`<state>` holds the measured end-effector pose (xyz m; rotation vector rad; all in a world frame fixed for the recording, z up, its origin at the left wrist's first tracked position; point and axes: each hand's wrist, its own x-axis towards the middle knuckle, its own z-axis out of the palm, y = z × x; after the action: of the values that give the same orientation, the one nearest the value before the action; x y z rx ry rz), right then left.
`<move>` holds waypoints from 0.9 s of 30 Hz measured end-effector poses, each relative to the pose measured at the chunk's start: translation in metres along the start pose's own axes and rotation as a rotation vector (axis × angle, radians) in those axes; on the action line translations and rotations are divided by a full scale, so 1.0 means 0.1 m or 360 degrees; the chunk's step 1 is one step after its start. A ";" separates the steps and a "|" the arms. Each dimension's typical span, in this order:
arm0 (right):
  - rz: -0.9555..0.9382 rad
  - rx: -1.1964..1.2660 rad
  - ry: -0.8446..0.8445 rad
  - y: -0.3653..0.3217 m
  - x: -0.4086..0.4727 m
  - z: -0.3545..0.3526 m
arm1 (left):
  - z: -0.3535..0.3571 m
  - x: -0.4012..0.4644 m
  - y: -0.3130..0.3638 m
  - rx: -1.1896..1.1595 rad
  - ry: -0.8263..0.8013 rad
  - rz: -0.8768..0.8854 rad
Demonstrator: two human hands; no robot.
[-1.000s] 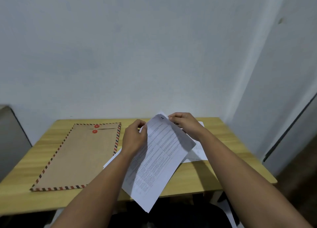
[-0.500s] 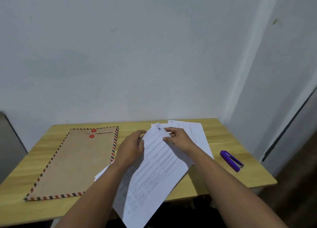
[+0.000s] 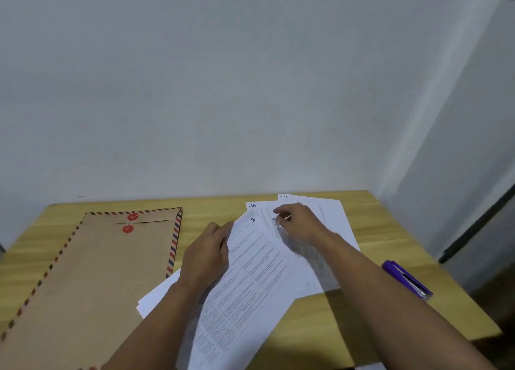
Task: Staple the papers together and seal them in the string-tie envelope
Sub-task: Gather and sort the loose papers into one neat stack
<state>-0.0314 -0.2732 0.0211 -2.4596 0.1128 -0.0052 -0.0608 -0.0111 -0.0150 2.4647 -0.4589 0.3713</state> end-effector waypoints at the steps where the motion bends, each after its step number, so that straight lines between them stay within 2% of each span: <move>1: -0.0022 -0.0074 -0.0014 -0.01 0.15 -0.01 | 0.03 0.06 -0.06 -0.0007 0.0008 -0.0014; 5: -0.0133 -0.0326 -0.0204 -0.18 0.67 0.05 | 0.15 0.20 -0.22 -0.0076 0.0066 -0.0045; 9: -0.0153 -0.0830 -0.0484 -0.38 1.03 0.16 | 0.24 0.29 -0.25 -0.0077 0.0075 0.0014; 12: -0.0178 -0.1092 -0.0489 -0.40 1.22 0.25 | 0.24 0.33 -0.26 -0.0096 0.0081 0.0007; 15: -0.0185 -0.1042 -0.0473 -0.39 1.27 0.25 | 0.23 0.31 -0.26 -0.0147 0.0072 0.0006; 18: -0.0210 -0.0928 -0.0332 -0.38 1.27 0.25 | 0.23 0.30 -0.27 -0.0173 0.0062 0.0000; 22: -0.0207 -0.0988 -0.0043 -0.37 1.13 0.23 | 0.18 0.24 -0.26 -0.0357 0.0038 -0.0002; 25: -0.0303 -0.0932 0.0226 -0.46 0.99 0.04 | 0.04 0.20 -0.23 -0.0518 0.0062 -0.0032; 27: -0.0346 -0.0854 0.0315 -0.56 0.88 -0.16 | -0.09 0.18 -0.16 -0.0611 0.0095 -0.0072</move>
<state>0.0600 -0.2472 0.0671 -2.9905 -0.0808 -0.3558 -0.0399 0.0029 -0.0095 2.0822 -0.4063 0.3054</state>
